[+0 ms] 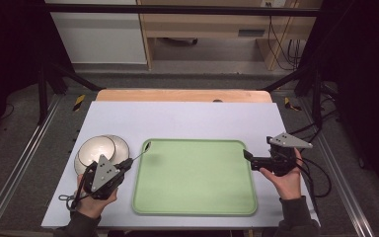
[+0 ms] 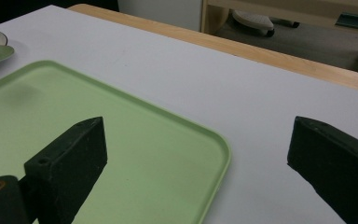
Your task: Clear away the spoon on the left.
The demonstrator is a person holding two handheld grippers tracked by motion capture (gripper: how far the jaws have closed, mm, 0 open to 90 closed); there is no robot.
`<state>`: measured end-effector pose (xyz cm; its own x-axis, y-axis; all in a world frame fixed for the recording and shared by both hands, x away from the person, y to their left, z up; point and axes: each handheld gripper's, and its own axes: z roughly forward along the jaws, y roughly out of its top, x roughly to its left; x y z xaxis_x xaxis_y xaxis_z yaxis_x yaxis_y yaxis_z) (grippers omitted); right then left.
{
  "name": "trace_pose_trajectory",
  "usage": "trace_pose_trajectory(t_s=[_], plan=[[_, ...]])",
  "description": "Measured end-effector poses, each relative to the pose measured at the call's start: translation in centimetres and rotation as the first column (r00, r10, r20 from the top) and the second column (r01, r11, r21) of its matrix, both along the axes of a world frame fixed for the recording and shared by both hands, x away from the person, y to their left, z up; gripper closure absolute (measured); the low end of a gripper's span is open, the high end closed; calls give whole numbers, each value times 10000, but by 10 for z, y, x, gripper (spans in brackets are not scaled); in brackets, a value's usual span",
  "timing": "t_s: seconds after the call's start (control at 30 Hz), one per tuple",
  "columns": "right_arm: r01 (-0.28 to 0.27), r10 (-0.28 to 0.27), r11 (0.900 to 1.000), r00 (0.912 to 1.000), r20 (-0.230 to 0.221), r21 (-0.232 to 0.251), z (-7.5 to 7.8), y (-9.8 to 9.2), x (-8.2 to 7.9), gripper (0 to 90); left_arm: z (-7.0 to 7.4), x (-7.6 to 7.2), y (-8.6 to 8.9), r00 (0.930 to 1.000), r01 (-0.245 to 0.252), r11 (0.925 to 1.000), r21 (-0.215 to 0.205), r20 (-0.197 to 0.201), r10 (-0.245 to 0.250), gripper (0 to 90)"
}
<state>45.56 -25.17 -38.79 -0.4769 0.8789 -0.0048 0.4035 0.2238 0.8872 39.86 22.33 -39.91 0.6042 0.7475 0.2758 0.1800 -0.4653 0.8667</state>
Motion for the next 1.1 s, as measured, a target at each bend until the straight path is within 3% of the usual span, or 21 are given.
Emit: trace_pose_trajectory(t_s=[0.4,0.7,1.1], plan=[[-21,21,10000,10000,-24,-45,-1,0,1,49,-13,3,-18,9995,272,9976,644,-170,-261,889],[-14,13,10000,10000,-69,-48,-1,1,1,49,-22,3,-30,9986,456,9906,1289,-331,-417,889],[-48,47,9999,9999,-111,-88,-1,1,1,49,-26,1,-37,9989,428,9836,1752,-281,-385,887]])
